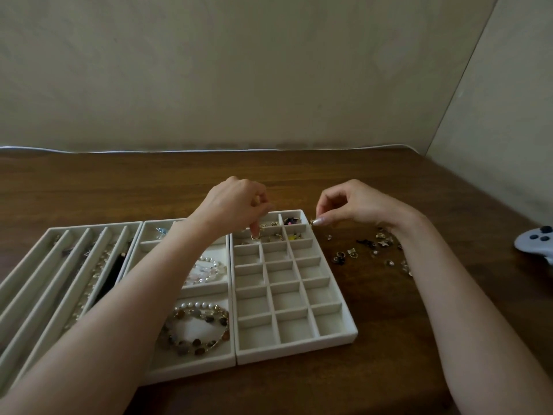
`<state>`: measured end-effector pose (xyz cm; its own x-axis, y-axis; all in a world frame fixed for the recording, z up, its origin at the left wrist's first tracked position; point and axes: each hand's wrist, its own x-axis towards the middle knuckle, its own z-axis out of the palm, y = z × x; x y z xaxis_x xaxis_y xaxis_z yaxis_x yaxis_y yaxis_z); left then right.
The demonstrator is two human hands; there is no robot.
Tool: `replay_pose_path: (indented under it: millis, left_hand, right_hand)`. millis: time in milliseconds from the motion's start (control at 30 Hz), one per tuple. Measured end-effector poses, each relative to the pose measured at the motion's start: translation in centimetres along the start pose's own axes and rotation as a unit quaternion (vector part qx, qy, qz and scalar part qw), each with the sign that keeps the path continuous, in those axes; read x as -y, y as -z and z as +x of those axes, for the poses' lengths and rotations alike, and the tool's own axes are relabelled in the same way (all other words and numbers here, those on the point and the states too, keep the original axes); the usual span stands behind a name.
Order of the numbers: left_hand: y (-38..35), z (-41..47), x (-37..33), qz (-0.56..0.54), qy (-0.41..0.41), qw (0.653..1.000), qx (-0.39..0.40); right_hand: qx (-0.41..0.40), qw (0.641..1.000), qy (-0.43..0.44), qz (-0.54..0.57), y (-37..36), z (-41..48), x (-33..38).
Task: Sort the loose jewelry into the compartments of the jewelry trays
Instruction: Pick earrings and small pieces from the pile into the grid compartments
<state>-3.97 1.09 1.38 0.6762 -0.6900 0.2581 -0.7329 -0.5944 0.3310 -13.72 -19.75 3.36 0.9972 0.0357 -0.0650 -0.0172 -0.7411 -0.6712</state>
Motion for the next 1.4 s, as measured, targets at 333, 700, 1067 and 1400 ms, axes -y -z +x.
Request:
replay_pose_path:
  millis: [333,700,1067,1400]
  left_hand:
    - [-0.3,-0.1,-0.6,-0.020,-0.031,0.999,0.023]
    - [-0.4,-0.1,-0.5,-0.044,-0.063,0.996,0.044]
    - [-0.8,0.0,-0.5,-0.027,-0.085,0.996,0.014]
    - [-2.3,-0.4,-2.6,-0.032,-0.129,0.990,-0.038]
  right_hand:
    - [0.000,1.000,-0.027,0.000,-0.2,0.1,0.0]
    - [-0.063,0.998,-0.029,0.004,-0.6,0.6,-0.6]
    - [-0.179,0.981,-0.077,0.005,3.3,-1.5,-2.4]
    - [-0.297,0.933,-0.198,-0.056,3.3,-4.4,-8.6]
